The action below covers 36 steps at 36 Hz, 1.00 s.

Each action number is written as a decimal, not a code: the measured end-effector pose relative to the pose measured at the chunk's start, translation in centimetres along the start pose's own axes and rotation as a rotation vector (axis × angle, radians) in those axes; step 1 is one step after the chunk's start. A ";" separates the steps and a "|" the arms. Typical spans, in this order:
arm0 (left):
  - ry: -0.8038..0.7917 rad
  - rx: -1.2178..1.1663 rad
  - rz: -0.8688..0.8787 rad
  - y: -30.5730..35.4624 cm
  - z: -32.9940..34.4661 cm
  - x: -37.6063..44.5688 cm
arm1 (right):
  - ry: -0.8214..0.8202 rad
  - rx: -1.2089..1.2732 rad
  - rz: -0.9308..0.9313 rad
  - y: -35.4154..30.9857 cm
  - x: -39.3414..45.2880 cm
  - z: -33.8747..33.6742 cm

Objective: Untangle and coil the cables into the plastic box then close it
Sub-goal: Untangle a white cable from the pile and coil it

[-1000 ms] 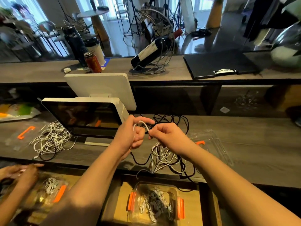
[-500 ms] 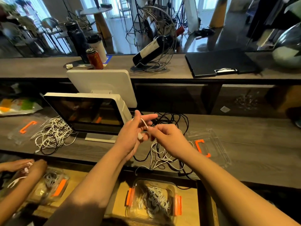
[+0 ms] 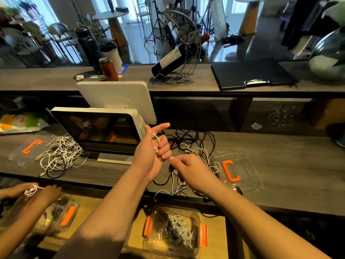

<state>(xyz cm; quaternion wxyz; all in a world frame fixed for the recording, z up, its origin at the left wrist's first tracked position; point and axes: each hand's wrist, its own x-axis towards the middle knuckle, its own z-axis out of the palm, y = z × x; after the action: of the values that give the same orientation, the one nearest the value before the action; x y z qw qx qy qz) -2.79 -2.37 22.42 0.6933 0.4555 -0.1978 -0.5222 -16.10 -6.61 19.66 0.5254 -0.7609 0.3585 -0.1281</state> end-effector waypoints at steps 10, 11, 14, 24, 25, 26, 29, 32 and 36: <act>0.149 0.287 0.102 -1.4 -0.2 0.9 | -0.111 -0.393 -0.041 0.2 -2.1 1.5; 0.155 0.353 0.113 -1.6 -0.1 0.8 | -0.109 -0.413 -0.073 0.1 -2.4 1.6; 0.160 0.543 0.144 -2.2 0.2 0.7 | -0.094 -0.394 -0.172 -0.4 -2.9 1.7; -0.093 0.716 -0.059 -3.0 0.7 0.0 | -0.036 -0.192 -0.265 -0.7 -2.9 -0.7; -0.091 0.701 -0.104 -3.0 0.8 -0.3 | -0.005 -0.188 -0.281 -0.6 -2.8 -0.8; -0.066 0.680 -0.146 -3.0 0.9 -0.5 | 0.023 -0.183 -0.294 -0.6 -2.7 -1.0; -0.052 0.652 -0.224 -2.9 1.0 -1.0 | 0.114 -0.223 -0.298 -0.5 -2.4 -1.4; -0.179 0.626 -0.319 -3.0 0.8 -1.5 | 0.232 -0.255 -0.347 -0.2 -2.3 -1.8; -0.300 0.561 -0.453 -2.7 0.0 -1.6 | 0.289 -0.257 -0.341 0.2 -2.1 -2.0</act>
<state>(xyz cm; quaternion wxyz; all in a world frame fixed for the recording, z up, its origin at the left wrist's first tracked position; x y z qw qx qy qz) -4.84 -1.00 20.49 0.3723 0.5782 -0.3266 -0.6484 -18.84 -6.65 20.74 0.3384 -0.8448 0.3095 -0.2756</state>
